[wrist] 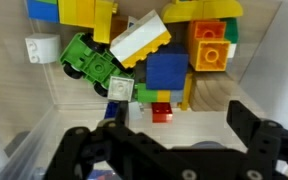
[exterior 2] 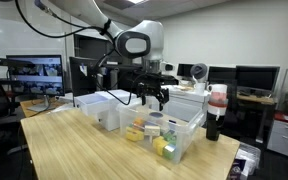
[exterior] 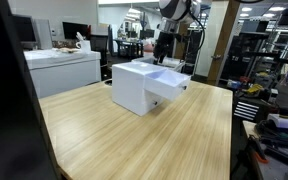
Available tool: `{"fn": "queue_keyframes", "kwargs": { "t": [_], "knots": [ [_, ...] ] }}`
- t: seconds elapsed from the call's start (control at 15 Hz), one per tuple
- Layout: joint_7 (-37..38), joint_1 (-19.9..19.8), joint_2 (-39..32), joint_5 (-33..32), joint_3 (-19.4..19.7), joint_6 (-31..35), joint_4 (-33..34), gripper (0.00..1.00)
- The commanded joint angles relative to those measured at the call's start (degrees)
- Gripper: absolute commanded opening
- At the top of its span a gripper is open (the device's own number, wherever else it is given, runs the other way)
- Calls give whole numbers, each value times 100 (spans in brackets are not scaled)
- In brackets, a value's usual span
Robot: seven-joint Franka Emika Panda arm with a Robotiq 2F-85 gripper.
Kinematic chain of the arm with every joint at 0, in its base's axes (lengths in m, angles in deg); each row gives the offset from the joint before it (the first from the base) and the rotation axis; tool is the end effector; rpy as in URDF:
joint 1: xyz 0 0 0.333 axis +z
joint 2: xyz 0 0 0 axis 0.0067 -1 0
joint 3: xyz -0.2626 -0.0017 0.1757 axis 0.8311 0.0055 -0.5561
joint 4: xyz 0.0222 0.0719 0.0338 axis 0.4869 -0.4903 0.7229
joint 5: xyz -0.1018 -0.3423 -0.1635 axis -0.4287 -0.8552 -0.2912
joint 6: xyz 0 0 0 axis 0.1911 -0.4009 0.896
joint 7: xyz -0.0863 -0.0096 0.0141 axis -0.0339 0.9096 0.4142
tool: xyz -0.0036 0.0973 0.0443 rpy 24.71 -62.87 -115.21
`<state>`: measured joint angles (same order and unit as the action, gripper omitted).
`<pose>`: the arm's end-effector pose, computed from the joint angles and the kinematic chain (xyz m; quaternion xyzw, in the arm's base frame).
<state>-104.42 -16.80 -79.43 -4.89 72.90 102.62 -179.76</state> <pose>0.5894 -0.3032 0.3502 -0.9961 0.0033 -0.0854 0.0231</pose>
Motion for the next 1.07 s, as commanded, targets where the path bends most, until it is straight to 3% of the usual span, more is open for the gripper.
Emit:
{"fn": "queue_keyframes", "kwargs": {
  "t": [0.0,0.47,1.0],
  "knots": [
    [1003,-259,-391,-10,-130,308,297,100],
    [3040,-202,-706,-268,60,1028,-35,100],
    [4287,-89,-664,-609,202,846,-217,100]
  ]
}}
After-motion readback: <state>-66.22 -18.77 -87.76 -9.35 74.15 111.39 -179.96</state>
